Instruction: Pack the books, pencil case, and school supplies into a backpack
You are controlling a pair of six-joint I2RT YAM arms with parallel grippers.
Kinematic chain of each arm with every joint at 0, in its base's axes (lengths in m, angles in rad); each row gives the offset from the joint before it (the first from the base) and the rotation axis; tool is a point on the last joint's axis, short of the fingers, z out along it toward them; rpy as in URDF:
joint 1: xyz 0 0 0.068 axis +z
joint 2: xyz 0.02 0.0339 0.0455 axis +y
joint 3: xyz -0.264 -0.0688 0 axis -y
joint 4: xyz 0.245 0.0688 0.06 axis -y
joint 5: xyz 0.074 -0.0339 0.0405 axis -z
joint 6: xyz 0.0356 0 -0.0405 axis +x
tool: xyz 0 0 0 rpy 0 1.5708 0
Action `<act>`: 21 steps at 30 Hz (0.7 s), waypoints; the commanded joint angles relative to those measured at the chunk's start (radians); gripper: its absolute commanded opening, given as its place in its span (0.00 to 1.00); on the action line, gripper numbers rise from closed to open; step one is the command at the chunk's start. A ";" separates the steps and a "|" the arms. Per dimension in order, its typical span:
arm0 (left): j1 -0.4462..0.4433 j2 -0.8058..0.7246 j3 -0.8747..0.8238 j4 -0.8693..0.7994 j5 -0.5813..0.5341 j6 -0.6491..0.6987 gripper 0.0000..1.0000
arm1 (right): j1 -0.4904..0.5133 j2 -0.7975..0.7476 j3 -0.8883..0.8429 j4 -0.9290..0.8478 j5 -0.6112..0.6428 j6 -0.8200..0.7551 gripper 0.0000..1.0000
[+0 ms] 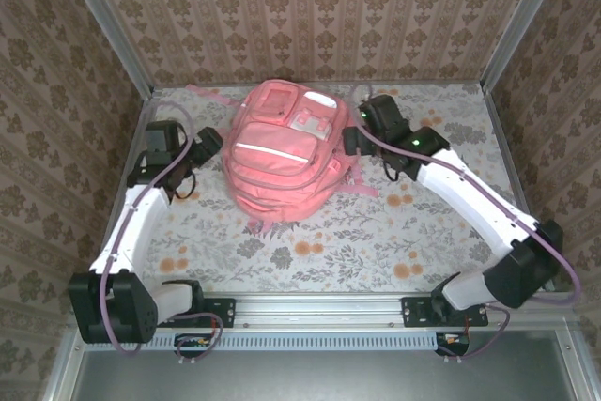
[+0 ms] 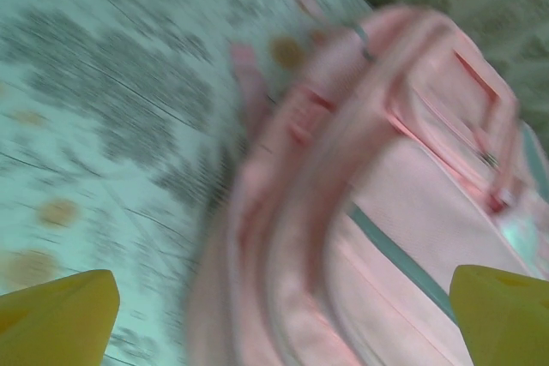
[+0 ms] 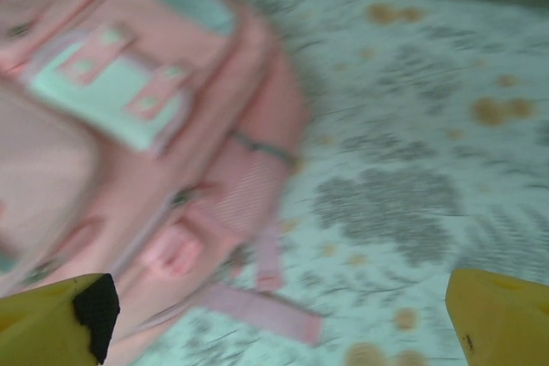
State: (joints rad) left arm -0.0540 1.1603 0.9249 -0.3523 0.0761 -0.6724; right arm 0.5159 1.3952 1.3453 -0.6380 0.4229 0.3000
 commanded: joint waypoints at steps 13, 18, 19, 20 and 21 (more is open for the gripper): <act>0.062 -0.063 -0.401 0.524 -0.541 0.441 1.00 | -0.344 -0.222 -0.651 0.698 0.245 -0.146 1.00; 0.060 -0.036 -0.518 0.744 -0.434 0.526 1.00 | -0.343 -0.168 -0.808 0.953 0.170 -0.225 0.99; 0.061 -0.030 -0.540 0.793 -0.406 0.539 1.00 | -0.344 -0.159 -0.835 1.017 0.141 -0.241 1.00; 0.061 -0.025 -0.561 0.843 -0.374 0.556 1.00 | -0.346 -0.151 -0.864 1.079 0.109 -0.253 1.00; 0.062 -0.020 -0.577 0.878 -0.341 0.576 1.00 | -0.348 -0.148 -0.889 1.139 0.074 -0.263 1.00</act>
State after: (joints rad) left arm 0.0074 1.1305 0.3809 0.3222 -0.3580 -0.1909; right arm 0.1726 1.2381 0.4992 0.2325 0.5934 0.1043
